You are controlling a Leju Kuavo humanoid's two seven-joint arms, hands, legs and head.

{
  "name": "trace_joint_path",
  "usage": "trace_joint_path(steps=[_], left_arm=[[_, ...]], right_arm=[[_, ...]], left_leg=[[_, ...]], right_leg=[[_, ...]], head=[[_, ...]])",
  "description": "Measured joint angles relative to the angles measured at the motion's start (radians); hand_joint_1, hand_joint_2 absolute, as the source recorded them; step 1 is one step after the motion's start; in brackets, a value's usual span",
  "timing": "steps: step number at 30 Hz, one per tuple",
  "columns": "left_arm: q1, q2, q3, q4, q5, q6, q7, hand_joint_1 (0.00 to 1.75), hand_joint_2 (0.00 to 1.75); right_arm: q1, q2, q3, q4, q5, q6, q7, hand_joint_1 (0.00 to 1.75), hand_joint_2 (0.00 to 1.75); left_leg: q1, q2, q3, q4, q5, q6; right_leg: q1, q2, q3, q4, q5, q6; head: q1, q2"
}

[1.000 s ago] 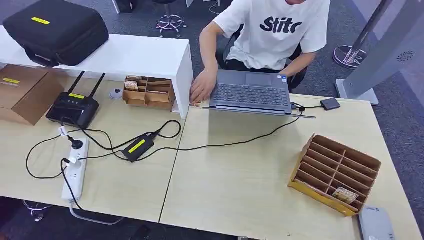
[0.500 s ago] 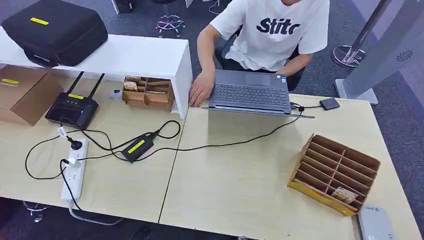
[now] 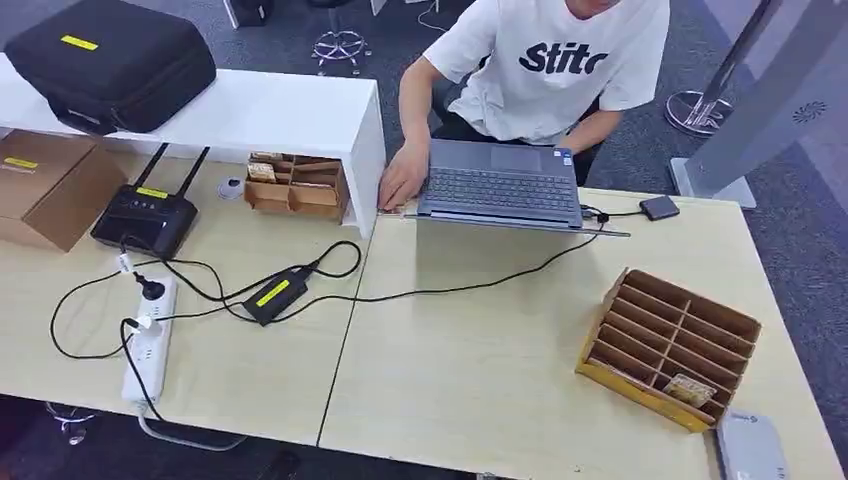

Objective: Pass the card to the sensor for recognition and then transmit it.

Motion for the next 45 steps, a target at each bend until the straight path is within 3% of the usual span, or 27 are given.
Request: trace_joint_path(steps=[4, 12, 15, 18, 20, 22, 23, 25, 28, 30, 35, 42, 43, 45], left_arm=[[-0.001, 0.000, 0.000, 0.000, -0.002, 0.000, 0.000, 0.00, 1.75], [-0.001, 0.000, 0.014, 0.000, -0.003, -0.001, 0.002, 0.00, 1.75], [-0.001, 0.000, 0.021, 0.000, -0.003, -0.001, 0.002, 0.00, 1.75], [0.000, -0.001, 0.026, 0.000, 0.002, 0.000, 0.007, 0.00, 1.75], [0.001, -0.001, 0.033, 0.000, 0.005, 0.002, 0.010, 0.00, 1.75], [0.002, -0.001, 0.040, 0.000, 0.008, 0.006, 0.011, 0.00, 1.75], [0.002, -0.001, 0.043, 0.002, 0.004, 0.007, 0.015, 0.00, 1.75], [0.001, -0.001, 0.043, 0.002, -0.018, -0.007, 0.029, 0.00, 1.75], [-0.007, 0.000, 0.042, 0.002, -0.057, -0.050, 0.054, 0.00, 1.75], [-0.017, 0.000, 0.037, 0.002, -0.074, -0.068, 0.065, 0.00, 1.75], [-0.036, 0.000, 0.034, 0.002, -0.080, -0.076, 0.074, 0.00, 1.75], [-0.036, 0.000, 0.023, 0.002, -0.080, -0.076, 0.074, 0.00, 1.75], [-0.036, 0.000, 0.023, 0.002, -0.078, -0.073, 0.074, 0.00, 1.75], [-0.033, 0.000, 0.023, 0.002, -0.066, -0.051, 0.074, 0.00, 1.75]], right_arm=[[0.006, 0.021, -0.011, 0.000, 0.049, 0.001, 0.014, 0.00, 1.75], [0.014, 0.052, -0.018, 0.094, 0.449, -0.044, 0.084, 0.00, 1.75], [0.014, 0.061, -0.018, 0.137, 0.504, -0.053, 0.090, 0.00, 1.75], [0.005, 0.062, -0.021, 0.197, 0.576, -0.088, 0.150, 0.00, 1.75], [-0.013, 0.050, -0.034, 0.280, 0.582, -0.126, 0.152, 0.00, 1.75], [-0.038, 0.008, -0.043, 0.404, 0.591, -0.108, 0.147, 0.00, 1.75], [-0.048, -0.019, -0.035, 0.479, 0.637, -0.091, 0.177, 0.00, 1.75], [-0.061, -0.073, 0.015, 0.596, 0.788, 0.029, 0.242, 0.00, 1.75], [-0.072, -0.152, 0.192, 0.719, 1.089, 0.293, 0.242, 0.00, 1.75], [-0.084, -0.187, 0.307, 0.773, 1.193, 0.374, 0.235, 0.00, 1.75], [-0.093, -0.233, 0.480, 0.855, 1.221, 0.391, 0.232, 0.00, 1.75], [-0.092, -0.266, 0.561, 0.898, 1.236, 0.391, 0.242, 0.00, 1.75], [-0.089, -0.266, 0.566, 0.902, 1.236, 0.361, 0.259, 0.00, 1.75], [-0.078, -0.268, 0.562, 0.906, 1.196, 0.180, 0.327, 0.00, 1.75]], left_leg=[[0.000, 0.000, 0.000, 0.000, 0.000, 0.000], [0.000, 0.000, 0.000, 0.000, 0.000, 0.000], [0.000, 0.000, 0.001, 0.000, 0.000, 0.000], [0.000, 0.000, 0.000, 0.000, 0.000, 0.000], [0.000, 0.000, 0.001, 0.000, 0.000, 0.000], [0.000, 0.000, 0.001, 0.000, 0.000, 0.000], [0.000, 0.000, 0.001, 0.000, 0.000, 0.000], [0.000, 0.000, 0.001, 0.000, 0.000, 0.000], [0.000, 0.000, 0.001, 0.000, 0.000, 0.000], [0.000, 0.000, 0.002, 0.001, 0.000, 0.000], [0.000, 0.000, 0.003, 0.001, 0.000, 0.000], [0.000, 0.000, 0.003, 0.001, -0.001, 0.000], [0.000, 0.000, 0.003, 0.001, -0.001, 0.000], [-0.001, 0.000, 0.003, 0.001, -0.001, 0.001]], right_leg=[[0.000, 0.000, 0.000, 0.000, 0.000, 0.000], [0.000, 0.000, 0.000, 0.000, 0.000, 0.000], [0.000, 0.000, 0.000, 0.000, 0.000, 0.000], [0.000, 0.000, 0.001, 0.000, -0.001, -0.001], [0.000, 0.000, 0.001, 0.000, -0.001, -0.001], [0.000, 0.000, 0.001, 0.000, -0.001, -0.001], [0.000, 0.000, 0.002, 0.000, 0.000, -0.001], [0.000, -0.001, 0.002, 0.000, 0.000, -0.001], [0.000, -0.001, 0.003, 0.000, 0.000, 0.000], [0.000, -0.001, 0.003, -0.001, 0.000, 0.000], [0.000, -0.001, 0.004, 0.000, 0.000, 0.000], [0.000, 0.000, 0.004, 0.000, -0.001, -0.001], [0.000, 0.000, 0.004, -0.001, -0.001, -0.001], [-0.001, -0.001, 0.004, 0.000, -0.002, 0.001]], head=[[0.001, 0.000], [0.001, 0.000], [0.001, 0.000], [0.001, 0.000], [0.001, 0.000], [0.001, 0.000], [0.000, 0.000], [0.001, 0.000], [0.001, 0.000], [0.001, 0.000], [0.000, 0.000], [0.001, 0.000], [0.001, 0.000], [0.000, 0.000]])
